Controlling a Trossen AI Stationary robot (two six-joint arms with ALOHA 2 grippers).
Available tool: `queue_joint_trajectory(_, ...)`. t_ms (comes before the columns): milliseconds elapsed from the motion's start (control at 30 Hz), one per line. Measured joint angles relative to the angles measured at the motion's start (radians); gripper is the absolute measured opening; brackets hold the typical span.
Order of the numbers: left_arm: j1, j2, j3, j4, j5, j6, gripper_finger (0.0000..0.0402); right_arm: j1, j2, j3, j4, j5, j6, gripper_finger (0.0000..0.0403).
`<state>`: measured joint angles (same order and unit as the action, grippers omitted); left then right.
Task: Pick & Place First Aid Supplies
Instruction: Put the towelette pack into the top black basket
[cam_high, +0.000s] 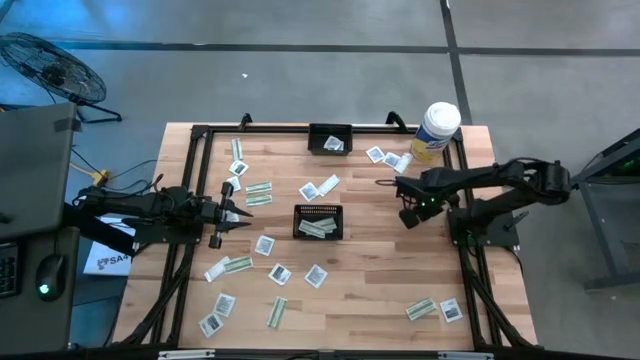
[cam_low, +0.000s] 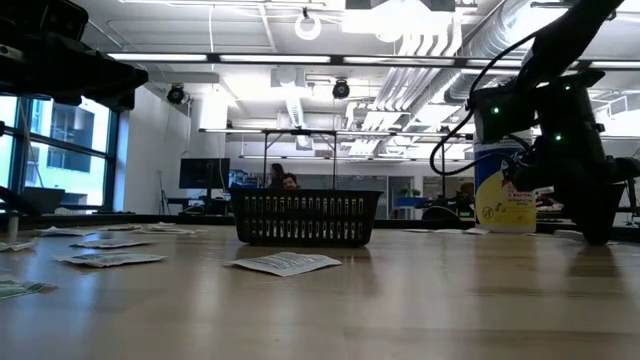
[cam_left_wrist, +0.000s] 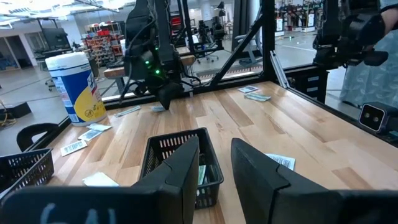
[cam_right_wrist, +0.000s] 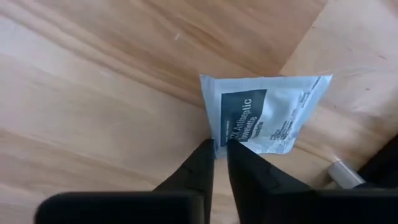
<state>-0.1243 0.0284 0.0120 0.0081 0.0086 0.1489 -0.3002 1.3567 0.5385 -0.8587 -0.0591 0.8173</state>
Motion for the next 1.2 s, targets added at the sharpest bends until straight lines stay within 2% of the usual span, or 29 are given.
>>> queue_joint_trajectory(133,0.0,0.0,0.0,0.0,0.0,0.0,0.0092,0.064,0.0,0.0,0.0,0.023,0.069,0.0008)
queue_joint_trajectory(300,0.0,0.0,0.0,0.0,0.0,0.0,0.0092,0.146,0.008,0.063,-0.056,0.015,0.125,0.0005)
queue_joint_trajectory(467,0.0,0.0,0.0,0.0,0.0,0.0,0.0092,0.228,0.042,0.244,-0.09,0.089,0.125,0.0002)
queue_joint_trajectory(667,0.0,0.0,0.0,0.0,0.0,0.0,0.0092,0.263,0.175,0.529,-0.084,0.186,0.024,0.0001)
queue_joint_trajectory(933,0.0,0.0,0.0,0.0,0.0,0.0,0.0092,0.164,0.437,0.944,-0.06,0.29,-0.217,0.0001)
queue_joint_trajectory(1200,0.0,0.0,0.0,0.0,0.0,0.0,0.0092,-0.077,0.723,1.277,0.059,0.292,-0.328,0.0001)
